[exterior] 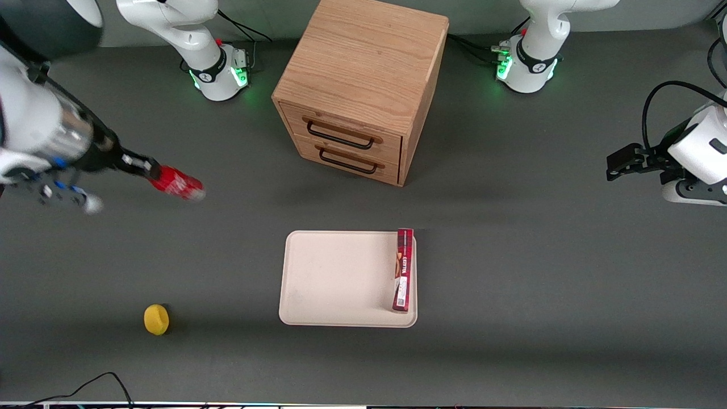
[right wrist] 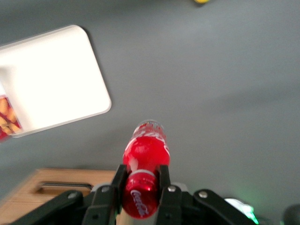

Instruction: Place coke bottle on tray

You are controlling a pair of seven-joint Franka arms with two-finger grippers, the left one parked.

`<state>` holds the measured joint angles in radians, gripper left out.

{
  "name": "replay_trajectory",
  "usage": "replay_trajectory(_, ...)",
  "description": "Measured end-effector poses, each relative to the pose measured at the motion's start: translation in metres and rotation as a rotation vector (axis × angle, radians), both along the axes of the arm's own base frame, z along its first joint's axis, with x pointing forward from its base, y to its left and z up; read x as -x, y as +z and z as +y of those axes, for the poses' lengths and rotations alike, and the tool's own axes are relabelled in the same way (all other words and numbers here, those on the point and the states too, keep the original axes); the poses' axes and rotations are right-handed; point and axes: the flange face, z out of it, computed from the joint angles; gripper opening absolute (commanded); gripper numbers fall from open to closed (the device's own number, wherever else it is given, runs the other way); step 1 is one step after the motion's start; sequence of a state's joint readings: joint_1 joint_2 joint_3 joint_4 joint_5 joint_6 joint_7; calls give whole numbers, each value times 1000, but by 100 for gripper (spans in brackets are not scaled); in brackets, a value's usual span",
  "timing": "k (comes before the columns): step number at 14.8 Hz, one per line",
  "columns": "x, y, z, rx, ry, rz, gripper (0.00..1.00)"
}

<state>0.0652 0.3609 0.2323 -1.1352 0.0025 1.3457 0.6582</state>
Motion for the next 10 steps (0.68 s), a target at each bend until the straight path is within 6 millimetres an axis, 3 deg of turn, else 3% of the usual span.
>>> replay_trajectory(3,-44,-62,56,-23,-152,-7,0)
replay_trajectory(6,-74,-131,105,4,-283,-95,0)
replay_trajectory(10,-97,-215,144,32,-358,-192,0)
